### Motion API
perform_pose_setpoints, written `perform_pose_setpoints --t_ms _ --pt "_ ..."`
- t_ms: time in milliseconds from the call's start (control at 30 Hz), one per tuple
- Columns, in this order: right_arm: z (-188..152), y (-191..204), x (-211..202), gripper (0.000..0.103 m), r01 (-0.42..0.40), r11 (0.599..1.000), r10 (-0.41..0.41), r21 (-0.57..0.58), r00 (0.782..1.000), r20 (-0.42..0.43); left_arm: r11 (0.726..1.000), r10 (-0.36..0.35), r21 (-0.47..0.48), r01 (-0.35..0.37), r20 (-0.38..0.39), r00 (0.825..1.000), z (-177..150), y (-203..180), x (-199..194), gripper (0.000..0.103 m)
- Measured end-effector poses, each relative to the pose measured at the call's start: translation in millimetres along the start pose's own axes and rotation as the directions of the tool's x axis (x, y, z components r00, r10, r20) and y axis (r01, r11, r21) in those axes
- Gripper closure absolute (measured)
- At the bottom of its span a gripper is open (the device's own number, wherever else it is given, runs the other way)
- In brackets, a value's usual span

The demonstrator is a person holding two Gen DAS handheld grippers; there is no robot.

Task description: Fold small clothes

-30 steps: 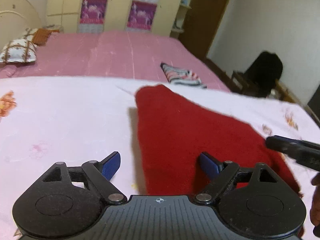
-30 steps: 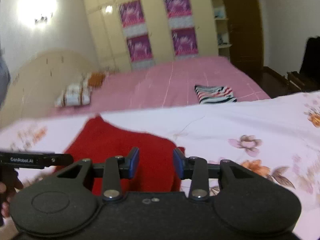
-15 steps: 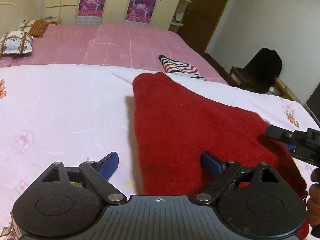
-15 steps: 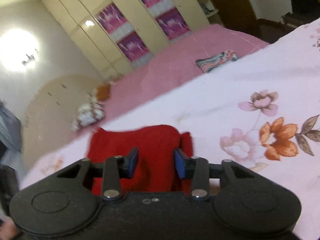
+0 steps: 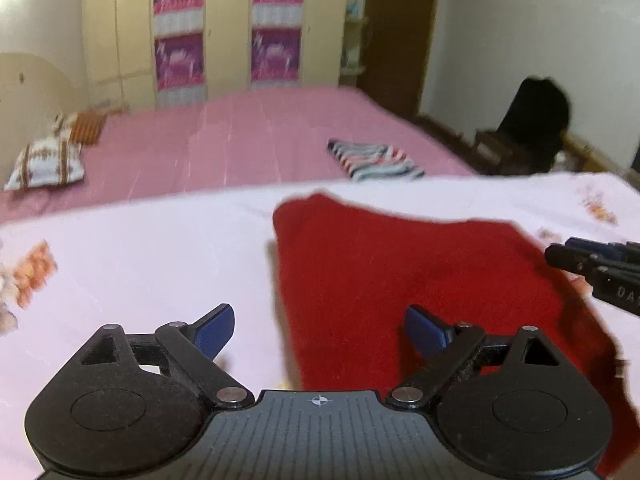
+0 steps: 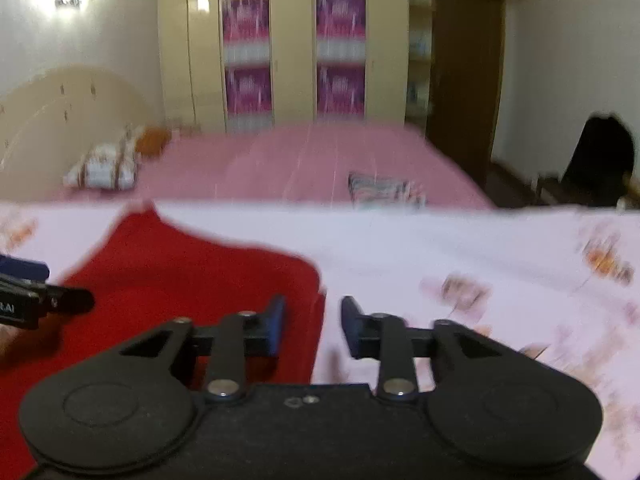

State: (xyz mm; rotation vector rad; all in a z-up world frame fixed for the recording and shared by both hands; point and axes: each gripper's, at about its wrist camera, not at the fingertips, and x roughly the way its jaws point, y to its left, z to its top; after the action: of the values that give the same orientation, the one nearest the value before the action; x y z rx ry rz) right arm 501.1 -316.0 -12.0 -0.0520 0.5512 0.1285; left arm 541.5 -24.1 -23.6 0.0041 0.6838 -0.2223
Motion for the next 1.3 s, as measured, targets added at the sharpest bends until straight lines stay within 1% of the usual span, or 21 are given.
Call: perform_pose_setpoints --t_ms 67,133,167,200,233,267,300,367,433,467,500,567,600,667,733,767,833,933,1067,1200,1300 --pt "2.2 -0.9 -15.9 0.069 -0.048 0.999 0.048 0.016 0.998 0.027 1.0 -0.031 0.006 0.031 0.002 1.0 -2.6 -5.6 -11.3 0.011" --pt "-2.2 7.2 -28.1 0.069 -0.102 0.995 0.102 -0.008 0.994 0.032 0.998 -0.016 0.06 0.018 -0.024 1.0 -11.6 -20.4 -8.9 0.011" --pt "-5.9 15.4 -29.3 0.07 -0.121 0.992 0.121 -0.041 0.993 0.011 0.996 0.0 0.085 0.005 -0.058 0.998 -16.5 -27.9 -1.8 0.011" --pt "-11.5 23.4 -24.5 0.074 -0.13 0.988 0.129 -0.077 0.991 -0.027 0.997 0.004 0.082 0.002 -0.079 0.997 -22.2 -30.0 4.7 0.011" --pt "-18.5 29.1 -11.7 0.075 -0.12 0.987 0.11 -0.111 0.99 -0.086 0.998 -0.008 0.057 0.012 -0.075 0.997 -26.0 -27.9 7.1 0.01" --pt "-27.4 32.0 2.5 0.075 -0.088 0.986 0.065 -0.139 0.985 -0.158 0.999 -0.013 0.037 0.016 -0.078 0.997 -27.1 -25.5 8.6 0.007" --pt "-29.4 31.6 2.4 0.074 -0.084 0.989 0.066 -0.125 0.988 -0.138 1.0 -0.02 0.021 0.022 -0.085 0.996 -25.7 -22.2 8.3 0.007" --pt "-25.0 25.5 3.3 0.074 -0.089 0.993 0.077 -0.079 0.986 -0.145 0.999 -0.025 0.02 0.027 -0.086 0.996 -22.3 -19.8 -0.2 0.007" --pt "-17.5 26.4 -7.1 0.075 -0.079 0.993 0.067 -0.089 0.99 -0.128 0.999 -0.025 0.043 0.027 -0.06 0.998 -21.4 -19.6 -19.4 0.007" --pt "-14.6 26.4 -20.6 0.075 -0.084 0.992 0.074 -0.094 0.992 -0.099 0.998 -0.035 0.044 0.037 -0.043 0.998 -21.9 -17.0 -28.3 0.007" --pt "-12.9 26.0 -32.9 0.074 -0.099 0.99 0.093 -0.097 0.993 -0.068 0.998 -0.048 0.036 0.049 -0.038 0.998 -24.2 -15.4 -36.0 0.007" --pt "-12.7 29.9 -47.6 0.073 -0.139 0.984 0.134 -0.108 0.99 -0.049 0.997 -0.073 0.025 0.075 -0.048 0.996 -30.7 -12.6 -40.8 0.007" --pt "-15.8 30.2 -49.4 0.073 -0.16 0.98 0.155 -0.122 0.987 -0.047 0.996 -0.076 0.037 0.079 -0.061 0.995 -35.3 -15.1 -40.5 0.007" --pt "-24.1 40.2 -50.1 0.073 -0.184 0.968 0.171 -0.174 0.982 -0.085 0.996 -0.071 0.052 0.077 -0.11 0.991 -45.9 -18.6 -31.5 0.007" --pt "-37.5 48.0 -31.5 0.075 -0.152 0.96 0.112 -0.236 0.979 -0.173 0.995 -0.083 0.037 0.089 -0.136 0.987 -52.0 -16.9 -21.5 0.007" --pt "-40.9 46.9 -24.9 0.075 -0.144 0.962 0.104 -0.233 0.979 -0.178 0.996 -0.084 0.027 0.088 -0.138 0.987 -53.4 -15.4 -21.1 0.007" --pt "-35.8 43.5 -25.8 0.075 -0.15 0.97 0.115 -0.19 0.976 -0.185 0.996 -0.077 0.025 0.081 -0.131 0.988 -51.4 -14.4 -29.6 0.007" --pt "-28.2 42.7 -43.1 0.074 -0.148 0.97 0.119 -0.195 0.981 -0.155 0.996 -0.071 0.049 0.077 -0.12 0.99 -51.6 -15.7 -42.6 0.007" --pt "-33.8 40.9 -66.3 0.072 -0.179 0.966 0.151 -0.187 0.977 -0.152 0.995 -0.086 0.038 0.091 -0.118 0.989 -62.5 -15.4 -57.4 0.007" --pt "-47.3 54.6 -74.2 0.071 -0.235 0.942 0.192 -0.24 0.963 -0.192 0.995 -0.086 0.047 0.093 -0.132 0.988 -77.0 -18.3 -63.1 0.007" --pt "-57.6 64.4 -70.3 0.07 -0.226 0.929 0.158 -0.294 0.959 -0.237 0.995 -0.078 0.058 0.087 -0.138 0.987 -82.6 -17.9 -63.5 0.007"
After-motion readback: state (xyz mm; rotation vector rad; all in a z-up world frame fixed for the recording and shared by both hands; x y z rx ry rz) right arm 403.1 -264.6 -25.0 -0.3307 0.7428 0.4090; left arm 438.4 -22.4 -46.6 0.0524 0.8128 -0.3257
